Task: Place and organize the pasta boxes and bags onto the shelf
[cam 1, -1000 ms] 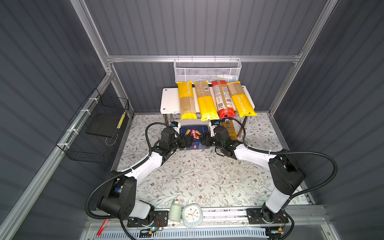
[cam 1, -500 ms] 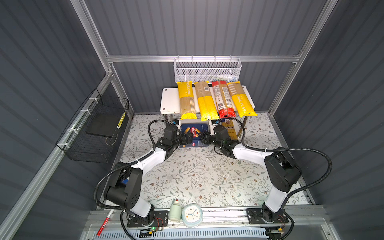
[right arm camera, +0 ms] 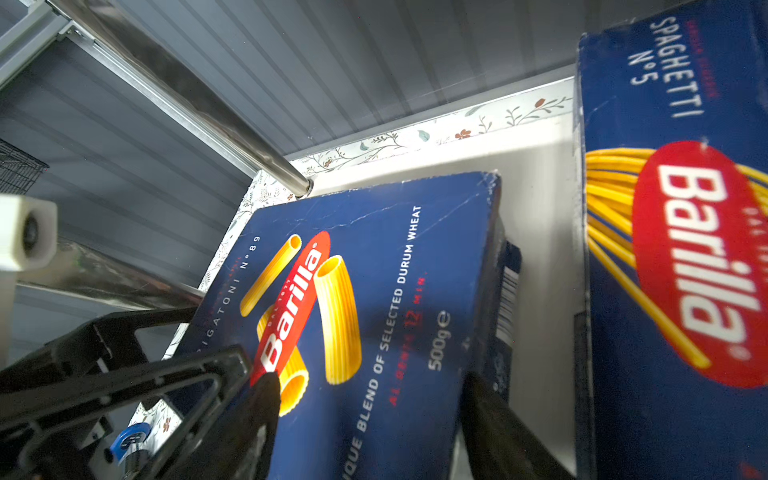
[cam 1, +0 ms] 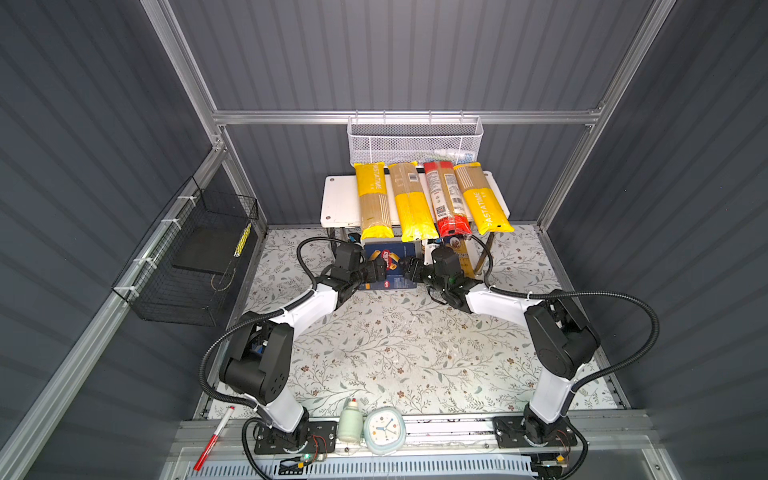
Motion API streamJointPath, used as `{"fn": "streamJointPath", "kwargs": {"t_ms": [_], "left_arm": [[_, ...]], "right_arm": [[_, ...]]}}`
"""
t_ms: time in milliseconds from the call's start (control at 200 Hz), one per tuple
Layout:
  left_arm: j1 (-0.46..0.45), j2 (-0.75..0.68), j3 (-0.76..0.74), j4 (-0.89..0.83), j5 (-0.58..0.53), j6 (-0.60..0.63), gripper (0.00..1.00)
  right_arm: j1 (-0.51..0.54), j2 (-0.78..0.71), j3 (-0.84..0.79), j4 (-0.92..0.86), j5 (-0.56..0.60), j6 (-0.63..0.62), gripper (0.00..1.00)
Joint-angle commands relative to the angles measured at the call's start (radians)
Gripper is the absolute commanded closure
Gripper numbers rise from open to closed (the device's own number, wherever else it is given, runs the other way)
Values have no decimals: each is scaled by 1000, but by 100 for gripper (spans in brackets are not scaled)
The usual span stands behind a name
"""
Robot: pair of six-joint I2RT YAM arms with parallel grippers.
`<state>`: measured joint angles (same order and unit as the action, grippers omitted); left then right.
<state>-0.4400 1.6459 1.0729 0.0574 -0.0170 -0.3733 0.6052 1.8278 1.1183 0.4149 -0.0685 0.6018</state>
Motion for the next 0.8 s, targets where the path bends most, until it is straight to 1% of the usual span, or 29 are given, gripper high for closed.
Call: {"fn": "streamJointPath", "kwargs": {"t_ms": [0, 105, 270, 425, 675, 795], "left_arm": [[-13, -15, 34, -29, -22, 40, 1], [-3, -34, 26, -38, -48, 55, 1], [14, -62, 16, -47, -51, 60, 1], [17, -116, -12, -43, -57, 63, 1], [18, -201, -49, -74, -34, 49, 1], [19, -261, -105, -94, -18, 29, 1]], "right_arm": [[6, -42, 14, 41, -47, -6, 29], [-7, -71, -22, 38, -33, -8, 29], [-17, -111, -56, 20, -26, -13, 28], [-18, -155, -82, -3, -60, -22, 28], [13, -255, -174, -50, -74, -38, 28], [48, -288, -196, -74, -84, -47, 29]]}}
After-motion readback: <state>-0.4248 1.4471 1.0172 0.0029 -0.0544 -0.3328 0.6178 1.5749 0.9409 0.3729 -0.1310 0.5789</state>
